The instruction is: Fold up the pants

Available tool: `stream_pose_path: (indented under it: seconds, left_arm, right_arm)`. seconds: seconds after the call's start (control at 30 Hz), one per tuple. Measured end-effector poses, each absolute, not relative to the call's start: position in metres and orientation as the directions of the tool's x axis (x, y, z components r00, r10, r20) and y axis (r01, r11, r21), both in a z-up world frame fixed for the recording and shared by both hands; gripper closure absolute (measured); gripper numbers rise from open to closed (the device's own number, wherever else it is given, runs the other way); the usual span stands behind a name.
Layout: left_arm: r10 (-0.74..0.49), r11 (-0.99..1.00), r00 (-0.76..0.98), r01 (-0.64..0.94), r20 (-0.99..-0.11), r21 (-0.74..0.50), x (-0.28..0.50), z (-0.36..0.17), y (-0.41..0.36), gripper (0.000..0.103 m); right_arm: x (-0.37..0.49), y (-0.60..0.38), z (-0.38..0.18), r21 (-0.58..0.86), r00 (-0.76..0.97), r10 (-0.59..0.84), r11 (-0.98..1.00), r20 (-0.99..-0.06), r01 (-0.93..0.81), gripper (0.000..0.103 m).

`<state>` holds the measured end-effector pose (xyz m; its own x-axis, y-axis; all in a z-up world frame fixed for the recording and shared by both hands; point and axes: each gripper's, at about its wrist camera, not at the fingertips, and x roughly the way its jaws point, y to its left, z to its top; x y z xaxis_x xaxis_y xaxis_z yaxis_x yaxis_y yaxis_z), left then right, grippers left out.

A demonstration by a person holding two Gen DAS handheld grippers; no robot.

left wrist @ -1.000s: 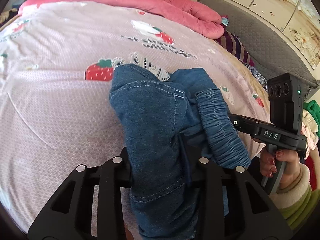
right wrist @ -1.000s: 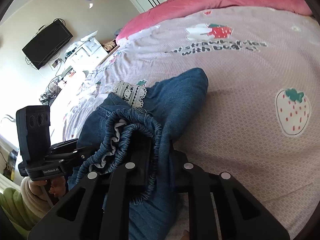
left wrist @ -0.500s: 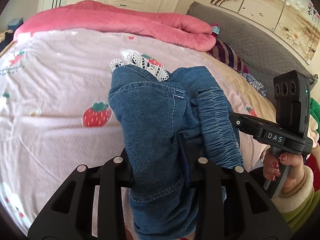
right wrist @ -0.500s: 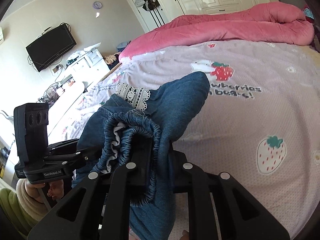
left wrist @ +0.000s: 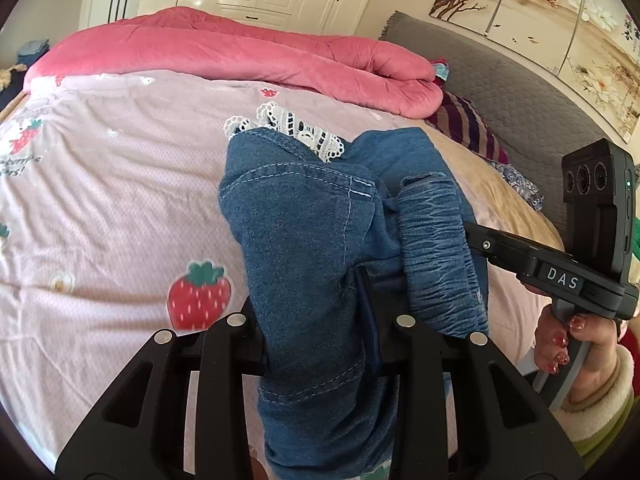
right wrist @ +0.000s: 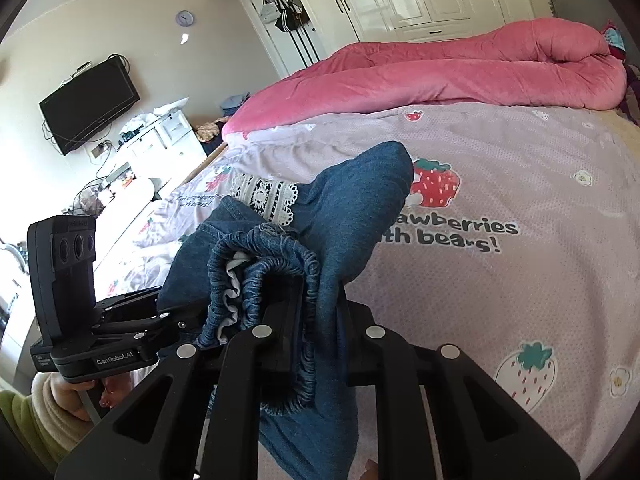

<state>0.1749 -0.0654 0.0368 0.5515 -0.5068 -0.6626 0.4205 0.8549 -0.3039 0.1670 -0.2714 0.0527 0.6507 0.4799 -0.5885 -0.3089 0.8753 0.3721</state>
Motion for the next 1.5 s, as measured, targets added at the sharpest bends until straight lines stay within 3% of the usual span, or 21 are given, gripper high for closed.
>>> stream_pose_path:
  seconds: [0.9, 1.2, 1.5]
  left_arm:
    - [-0.426, 0.898, 0.512, 0.342, -0.746, -0.279, 0.228, -0.017, -0.065, 0.076]
    - [-0.414, 0.903, 0.522, 0.337, -0.746, -0.266, 0.222, -0.017, -0.061, 0.071]
    - [-0.400, 0.910, 0.529, 0.330, -0.749, -0.252, 0.218, -0.016, -0.057, 0.065]
  right_arm:
    - [0.233, -0.281, -0.009, 0.337, 0.589, 0.377, 0.924, -0.715, -0.183, 0.091]
    - [0.218, -0.270, 0.009, 0.327, 0.636, 0.409, 0.912, -0.655, -0.249, 0.091]
    - [0.219, -0.242, -0.016, 0.216, 0.564, 0.350, 0.932, -0.748, -0.292, 0.091]
